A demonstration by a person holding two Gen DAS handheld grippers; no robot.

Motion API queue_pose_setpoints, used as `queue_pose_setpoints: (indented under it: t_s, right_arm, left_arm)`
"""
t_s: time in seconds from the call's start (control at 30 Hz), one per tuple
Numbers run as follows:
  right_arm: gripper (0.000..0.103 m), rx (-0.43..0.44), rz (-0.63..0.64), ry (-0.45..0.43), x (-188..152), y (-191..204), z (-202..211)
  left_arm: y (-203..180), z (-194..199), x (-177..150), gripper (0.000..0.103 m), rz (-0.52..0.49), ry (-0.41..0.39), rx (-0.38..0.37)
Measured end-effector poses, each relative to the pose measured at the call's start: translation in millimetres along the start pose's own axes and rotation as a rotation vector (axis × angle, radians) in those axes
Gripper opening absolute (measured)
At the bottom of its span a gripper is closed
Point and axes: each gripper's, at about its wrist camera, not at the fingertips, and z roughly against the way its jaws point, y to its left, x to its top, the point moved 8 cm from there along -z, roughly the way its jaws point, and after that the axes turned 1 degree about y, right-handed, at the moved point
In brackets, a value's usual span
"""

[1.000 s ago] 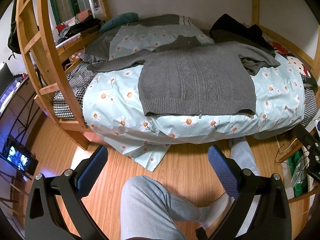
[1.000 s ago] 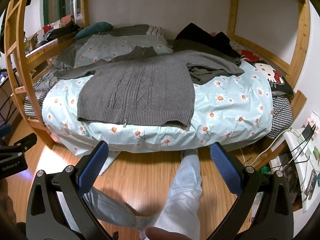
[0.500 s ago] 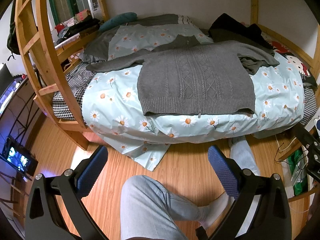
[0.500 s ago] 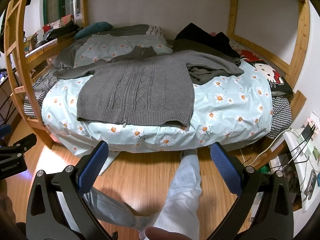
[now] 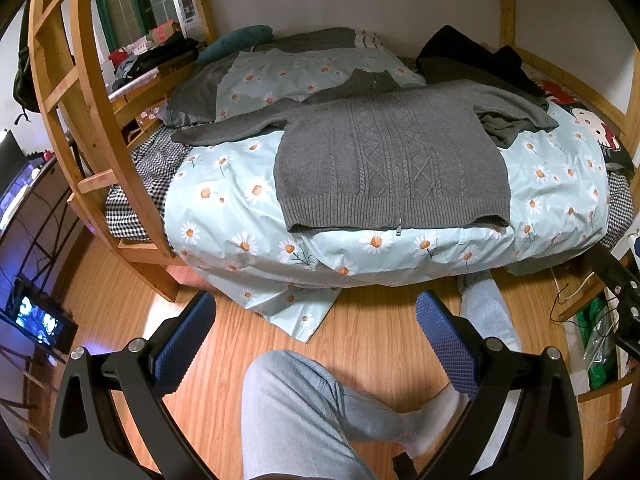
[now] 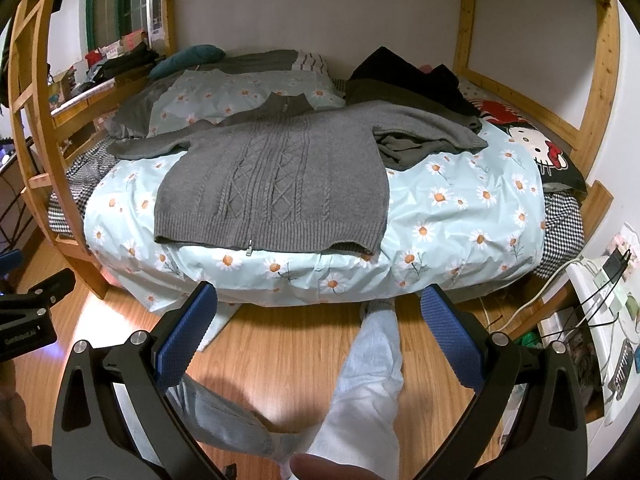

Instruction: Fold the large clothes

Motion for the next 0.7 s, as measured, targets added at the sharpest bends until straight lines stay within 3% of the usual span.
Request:
queue_pose_setpoints:
  t_s: [0.23, 0.7]
  right_arm:
    - [0.1, 0.001, -0.009, 0.005, -6, -6, -1]
    - [0.1, 0.043, -0.027, -0.005, 31, -13, -30]
  left_arm:
    - [-4, -6, 7, 0.099, 0.001, 0.018, -0.001]
    - [-17, -28, 38, 0.099, 0.013, 0.029, 0.012]
